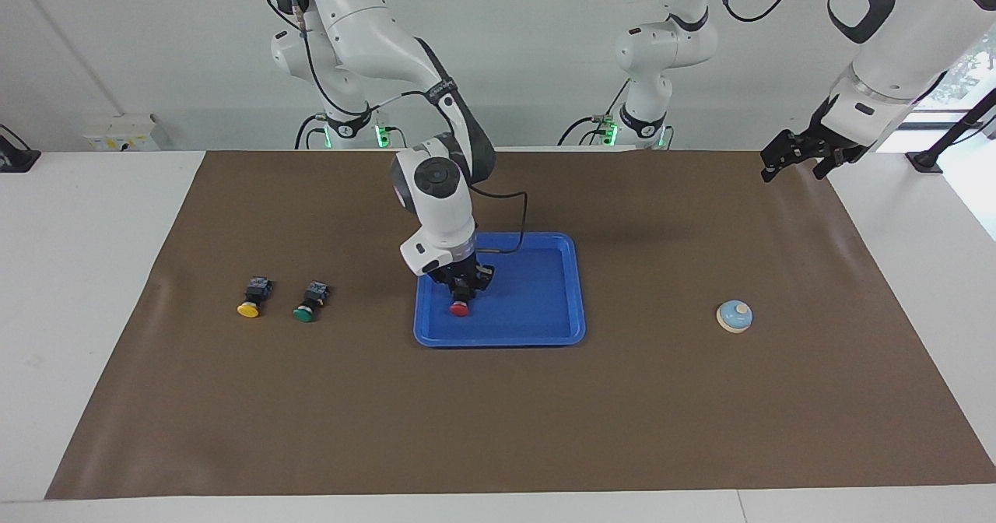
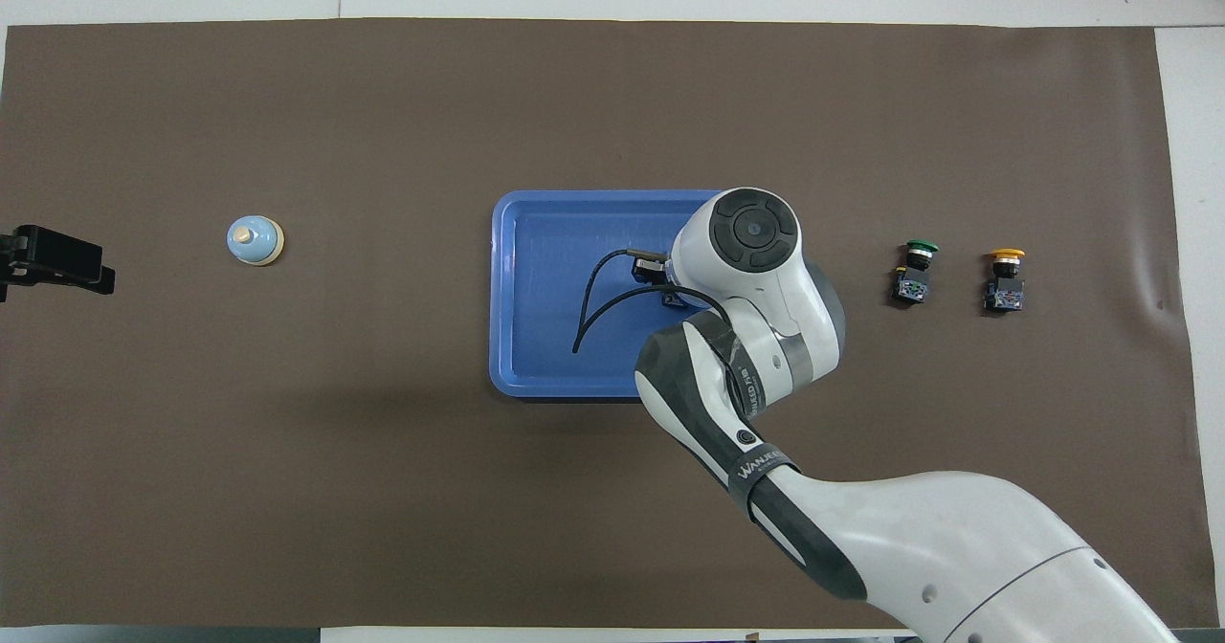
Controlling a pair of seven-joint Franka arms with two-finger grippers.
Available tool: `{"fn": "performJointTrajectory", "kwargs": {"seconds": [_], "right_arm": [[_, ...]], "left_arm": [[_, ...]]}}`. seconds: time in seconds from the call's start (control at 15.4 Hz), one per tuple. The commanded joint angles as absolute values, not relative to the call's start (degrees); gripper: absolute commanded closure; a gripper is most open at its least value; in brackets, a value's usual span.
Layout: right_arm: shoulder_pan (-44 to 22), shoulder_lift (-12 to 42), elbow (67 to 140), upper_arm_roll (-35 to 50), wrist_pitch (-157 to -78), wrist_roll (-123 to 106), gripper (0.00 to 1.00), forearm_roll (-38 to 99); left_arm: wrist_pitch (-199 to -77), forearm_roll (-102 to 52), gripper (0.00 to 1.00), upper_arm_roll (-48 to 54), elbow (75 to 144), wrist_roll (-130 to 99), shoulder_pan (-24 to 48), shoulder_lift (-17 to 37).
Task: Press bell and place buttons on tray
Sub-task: 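Lower the red button into the tray and open the right gripper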
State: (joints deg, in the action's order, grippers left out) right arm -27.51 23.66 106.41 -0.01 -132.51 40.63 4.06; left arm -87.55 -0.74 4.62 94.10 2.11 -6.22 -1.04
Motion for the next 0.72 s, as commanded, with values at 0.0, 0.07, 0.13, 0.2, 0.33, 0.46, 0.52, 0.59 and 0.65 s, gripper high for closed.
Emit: {"fn": "performJointTrajectory", "kwargs": {"seconds": [0.0,0.07,0.13,0.2,0.33,0.46,0.52,0.59,0.65], "right_arm": [[-25.9,19.3,105.9,-0.4,-126.2,41.9,0.0,4.6],[-24.8,18.1,104.3,-0.4,-122.5,41.8,0.0,4.6],[-23.3,17.0,102.8,-0.4,-119.2,41.2,0.0,4.5],[-21.6,15.9,102.0,-0.4,-117.0,40.8,0.0,4.3],[-18.9,14.1,101.6,-0.5,-113.2,38.9,0.0,3.5],[-14.9,13.4,101.6,-0.6,-110.8,34.9,0.0,1.1],[-13.4,13.4,101.7,-0.6,-110.4,32.6,0.0,-0.1],[-11.6,13.4,102.2,-0.7,-110.4,30.8,0.0,-0.5],[-9.4,13.1,102.9,-0.6,-110.4,29.0,0.0,-0.6]], "left_arm": [[-87.4,-0.8,0.0,4.3,94.3,2.4,-6.0,-1.8],[-87.4,-0.8,0.0,4.3,94.3,2.4,-6.0,-1.8],[-87.4,-0.8,0.0,4.3,94.3,2.4,-6.0,-1.8],[-87.4,-0.8,0.0,4.3,94.3,2.4,-6.1,-1.8],[-87.4,-0.8,0.0,4.3,94.3,2.4,-6.0,-1.8],[-87.4,-0.8,0.0,4.3,94.3,2.4,-6.0,-1.8],[-87.4,-0.8,0.0,4.3,94.3,2.4,-6.0,-1.8],[-87.4,-0.8,0.0,4.3,94.3,2.4,-6.0,-1.8],[-87.4,-0.8,0.0,4.3,94.3,2.4,-6.1,-1.7]]}}
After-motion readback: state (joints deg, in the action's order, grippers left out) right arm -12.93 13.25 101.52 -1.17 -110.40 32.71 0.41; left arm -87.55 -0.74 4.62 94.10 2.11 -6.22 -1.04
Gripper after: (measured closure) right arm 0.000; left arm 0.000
